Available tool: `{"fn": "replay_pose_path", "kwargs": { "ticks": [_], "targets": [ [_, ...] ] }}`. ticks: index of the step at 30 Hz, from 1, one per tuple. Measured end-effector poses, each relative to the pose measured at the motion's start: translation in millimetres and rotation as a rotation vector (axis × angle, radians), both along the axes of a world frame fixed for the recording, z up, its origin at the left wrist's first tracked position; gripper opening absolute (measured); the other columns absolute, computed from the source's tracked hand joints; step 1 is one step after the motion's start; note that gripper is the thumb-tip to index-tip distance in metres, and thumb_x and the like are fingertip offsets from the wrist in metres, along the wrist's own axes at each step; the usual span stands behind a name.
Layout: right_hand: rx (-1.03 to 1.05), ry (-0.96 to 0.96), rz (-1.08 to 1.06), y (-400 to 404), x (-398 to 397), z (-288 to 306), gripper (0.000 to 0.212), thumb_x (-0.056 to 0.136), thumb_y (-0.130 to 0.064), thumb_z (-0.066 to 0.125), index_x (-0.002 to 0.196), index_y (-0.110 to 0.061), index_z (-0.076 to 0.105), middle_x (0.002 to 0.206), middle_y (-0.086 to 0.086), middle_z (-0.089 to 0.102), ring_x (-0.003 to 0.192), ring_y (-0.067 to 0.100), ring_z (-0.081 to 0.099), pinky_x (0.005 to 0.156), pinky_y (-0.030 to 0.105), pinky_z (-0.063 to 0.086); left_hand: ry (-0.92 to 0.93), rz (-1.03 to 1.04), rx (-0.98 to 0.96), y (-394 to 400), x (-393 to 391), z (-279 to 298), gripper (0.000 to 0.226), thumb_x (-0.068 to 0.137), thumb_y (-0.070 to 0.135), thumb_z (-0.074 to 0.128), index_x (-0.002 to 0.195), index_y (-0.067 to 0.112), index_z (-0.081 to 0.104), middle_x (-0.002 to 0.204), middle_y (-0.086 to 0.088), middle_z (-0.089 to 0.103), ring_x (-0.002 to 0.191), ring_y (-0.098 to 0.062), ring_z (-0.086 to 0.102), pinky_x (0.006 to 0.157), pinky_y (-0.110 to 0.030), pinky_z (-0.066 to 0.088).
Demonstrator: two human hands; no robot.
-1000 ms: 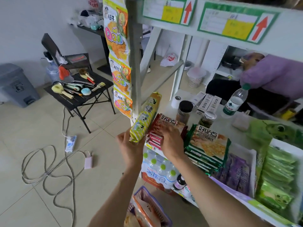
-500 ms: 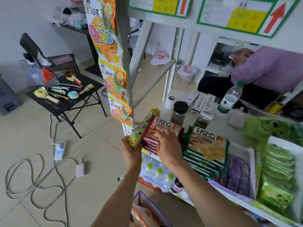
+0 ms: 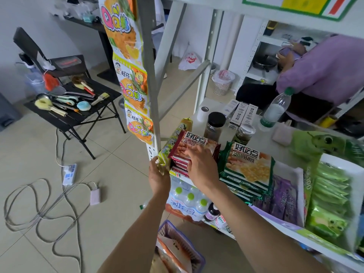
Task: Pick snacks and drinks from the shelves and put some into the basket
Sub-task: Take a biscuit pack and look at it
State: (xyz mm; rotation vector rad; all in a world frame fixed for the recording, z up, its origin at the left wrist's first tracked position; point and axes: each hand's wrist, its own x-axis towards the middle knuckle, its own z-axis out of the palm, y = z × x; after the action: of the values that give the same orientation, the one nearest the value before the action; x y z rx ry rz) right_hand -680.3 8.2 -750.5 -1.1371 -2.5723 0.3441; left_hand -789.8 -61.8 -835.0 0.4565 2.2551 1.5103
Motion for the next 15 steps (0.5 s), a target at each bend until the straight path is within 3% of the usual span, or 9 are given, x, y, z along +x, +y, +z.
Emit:
{"fn": "replay_pose_path", "kwargs": {
  "ticks": [4, 7, 9, 12, 15],
  "targets": [
    [0.001, -0.001, 0.016, 0, 2, 1, 0.028, 0.093, -0.011, 0.057, 0.120, -0.018, 0.059, 0.124, 0.001, 0.051, 0.116, 0.021, 0.046, 0.093, 0.031, 0.049, -0.079, 0.041, -0.053, 2, 2, 9, 0.030, 0.095, 0.010, 0.055, 0.124, 0.011, 0.045, 0.097, 0.001, 0.055, 0.085, -0.023, 0.053, 0.061, -0.024, 0.033],
    [0.011, -0.005, 0.025, -2, 3, 2, 0.031, 0.093, -0.011, 0.058, 0.123, -0.017, 0.061, 0.129, 0.003, 0.052, 0.117, 0.021, 0.048, 0.095, 0.033, 0.050, -0.076, -0.017, -0.101, -3, 1, 10, 0.028, 0.095, 0.010, 0.054, 0.123, 0.008, 0.048, 0.104, -0.003, 0.056, 0.086, -0.024, 0.053, 0.055, -0.021, 0.035],
    [0.041, -0.005, 0.026, -3, 4, 2, 0.031, 0.092, -0.011, 0.059, 0.123, -0.016, 0.063, 0.129, 0.006, 0.052, 0.115, 0.022, 0.051, 0.092, 0.034, 0.053, -0.060, -0.036, -0.105, -11, 4, 6, 0.031, 0.094, 0.009, 0.056, 0.124, 0.006, 0.049, 0.119, -0.009, 0.055, 0.094, -0.025, 0.055, 0.066, -0.021, 0.041],
    [0.073, -0.018, 0.032, -4, 7, -1, 0.037, 0.090, -0.009, 0.063, 0.126, -0.016, 0.060, 0.130, 0.009, 0.051, 0.115, 0.023, 0.051, 0.092, 0.034, 0.053, -0.055, -0.003, -0.096, -27, 16, -5, 0.039, 0.091, 0.005, 0.059, 0.129, 0.005, 0.048, 0.131, -0.013, 0.049, 0.114, -0.027, 0.055, 0.090, -0.033, 0.045],
    [0.092, -0.010, 0.066, -5, 11, -5, 0.043, 0.091, -0.007, 0.062, 0.133, -0.011, 0.053, 0.135, 0.011, 0.052, 0.122, 0.026, 0.050, 0.097, 0.036, 0.050, -0.104, 0.036, -0.061, -43, 38, -16, 0.037, 0.091, 0.002, 0.057, 0.127, 0.005, 0.051, 0.128, -0.011, 0.052, 0.108, -0.025, 0.059, 0.089, -0.036, 0.050]
  ]
}}
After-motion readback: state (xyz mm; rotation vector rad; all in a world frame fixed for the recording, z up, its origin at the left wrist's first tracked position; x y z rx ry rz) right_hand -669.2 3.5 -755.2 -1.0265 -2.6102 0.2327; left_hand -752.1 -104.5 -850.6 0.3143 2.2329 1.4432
